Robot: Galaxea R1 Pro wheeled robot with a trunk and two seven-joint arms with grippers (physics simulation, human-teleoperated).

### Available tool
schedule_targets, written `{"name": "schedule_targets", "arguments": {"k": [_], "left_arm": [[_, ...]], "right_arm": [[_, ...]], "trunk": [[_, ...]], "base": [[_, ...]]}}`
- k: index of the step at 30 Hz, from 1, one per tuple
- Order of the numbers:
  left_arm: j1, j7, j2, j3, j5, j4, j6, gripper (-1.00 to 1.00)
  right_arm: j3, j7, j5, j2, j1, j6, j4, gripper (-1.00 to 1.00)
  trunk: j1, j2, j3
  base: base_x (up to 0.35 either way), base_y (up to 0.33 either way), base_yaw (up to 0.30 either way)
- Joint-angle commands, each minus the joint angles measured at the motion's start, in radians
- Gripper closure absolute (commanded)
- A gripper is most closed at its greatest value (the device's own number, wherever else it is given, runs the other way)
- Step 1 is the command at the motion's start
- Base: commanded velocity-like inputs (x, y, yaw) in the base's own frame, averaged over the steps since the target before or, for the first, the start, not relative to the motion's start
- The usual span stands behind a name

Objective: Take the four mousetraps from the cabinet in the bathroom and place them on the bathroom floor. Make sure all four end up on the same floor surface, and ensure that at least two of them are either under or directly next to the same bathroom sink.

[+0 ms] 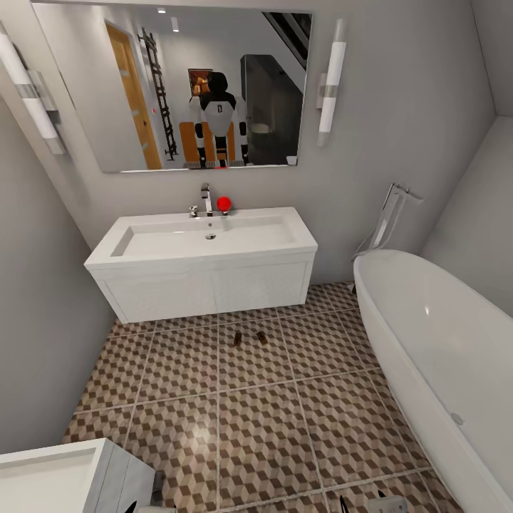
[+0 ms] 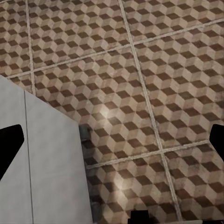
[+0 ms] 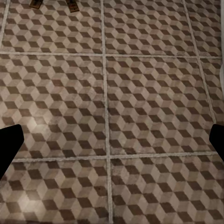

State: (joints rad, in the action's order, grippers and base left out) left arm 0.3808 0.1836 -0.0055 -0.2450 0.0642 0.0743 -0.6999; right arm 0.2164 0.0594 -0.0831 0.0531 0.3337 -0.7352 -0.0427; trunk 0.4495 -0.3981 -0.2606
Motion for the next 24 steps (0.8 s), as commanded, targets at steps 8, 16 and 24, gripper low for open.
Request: {"name": "schedule_targets", "arguments": {"k": [8,16,24], "left_arm": [[-0.001,0.000,-0.001,-0.009,0.006,0.004,-0.006,-1.00],[-0.002,-0.001,-0.001,-0.009,0.006,0.004,-0.006,-1.00],[-0.003,-0.001,-0.001,-0.009,0.006,0.004,-0.006,-1.00]], "right_arm": [[0.009,0.002,-0.009,-0.001,0.001,-0.003,0.001,-1.00],[0.009,0.002,-0.010,-0.001,0.001,-0.003,0.001,-1.00],[0.009,0.002,-0.010,-0.001,0.001,-0.003,0.001,-1.00]], "trunk": [[0.001,-0.002,-0.002],[0.001,-0.002,-0.002],[0.001,-0.002,-0.002]], "base": [[-0.098,0.000,0.000],[-0.297,0.000,0.000],[-0.331,0.000,0.000]]}}
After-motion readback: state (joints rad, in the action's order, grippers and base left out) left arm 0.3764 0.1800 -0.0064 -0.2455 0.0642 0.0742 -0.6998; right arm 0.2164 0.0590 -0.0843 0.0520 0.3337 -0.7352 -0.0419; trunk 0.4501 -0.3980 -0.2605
